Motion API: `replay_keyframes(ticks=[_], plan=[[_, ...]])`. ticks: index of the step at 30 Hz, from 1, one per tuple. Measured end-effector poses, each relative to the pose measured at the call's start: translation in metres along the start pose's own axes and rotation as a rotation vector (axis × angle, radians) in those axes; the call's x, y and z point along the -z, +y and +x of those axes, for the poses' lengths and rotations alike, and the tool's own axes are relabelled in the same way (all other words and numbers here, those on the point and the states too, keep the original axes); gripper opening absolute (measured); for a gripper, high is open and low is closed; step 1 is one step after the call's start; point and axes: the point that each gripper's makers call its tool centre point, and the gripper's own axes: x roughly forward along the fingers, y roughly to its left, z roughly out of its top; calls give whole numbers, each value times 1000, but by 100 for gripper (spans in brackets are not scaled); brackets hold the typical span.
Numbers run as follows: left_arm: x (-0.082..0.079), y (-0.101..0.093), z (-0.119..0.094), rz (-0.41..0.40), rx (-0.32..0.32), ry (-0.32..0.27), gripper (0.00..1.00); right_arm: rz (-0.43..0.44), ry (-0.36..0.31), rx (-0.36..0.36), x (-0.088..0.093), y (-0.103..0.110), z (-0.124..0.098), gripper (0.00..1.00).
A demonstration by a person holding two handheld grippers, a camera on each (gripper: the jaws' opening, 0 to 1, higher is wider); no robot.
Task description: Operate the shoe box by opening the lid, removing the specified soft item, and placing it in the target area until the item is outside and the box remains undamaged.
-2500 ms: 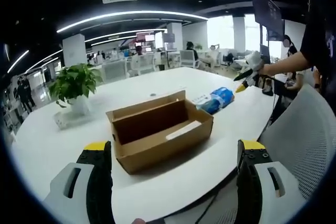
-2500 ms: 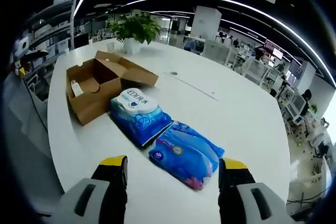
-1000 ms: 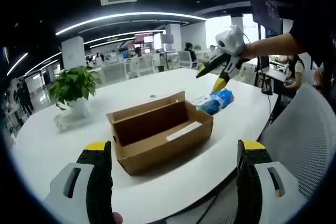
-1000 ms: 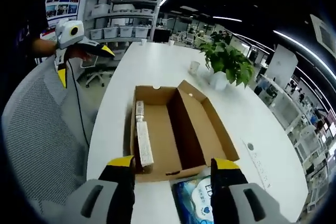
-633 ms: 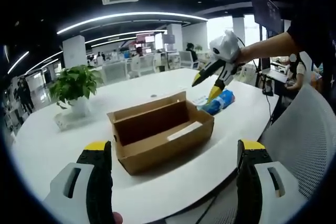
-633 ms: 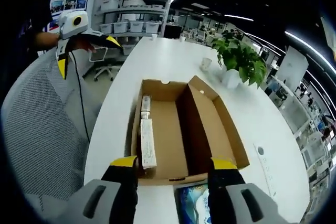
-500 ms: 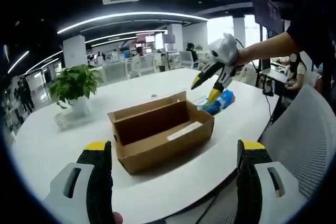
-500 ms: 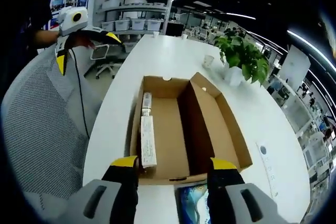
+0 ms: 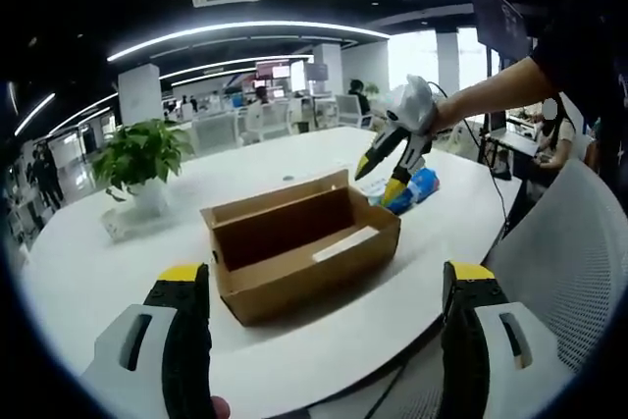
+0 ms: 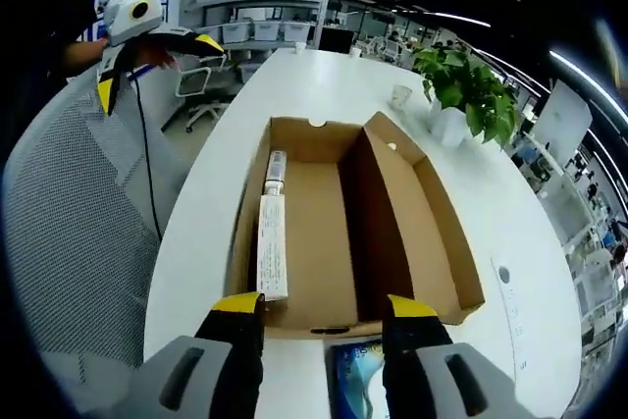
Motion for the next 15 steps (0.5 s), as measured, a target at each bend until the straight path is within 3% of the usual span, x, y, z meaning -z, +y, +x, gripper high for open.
replay_keyframes(ticks=[15], plan=[[1, 1, -1, 3, -2, 7, 98, -11, 6, -55, -2, 6, 16, 39]])
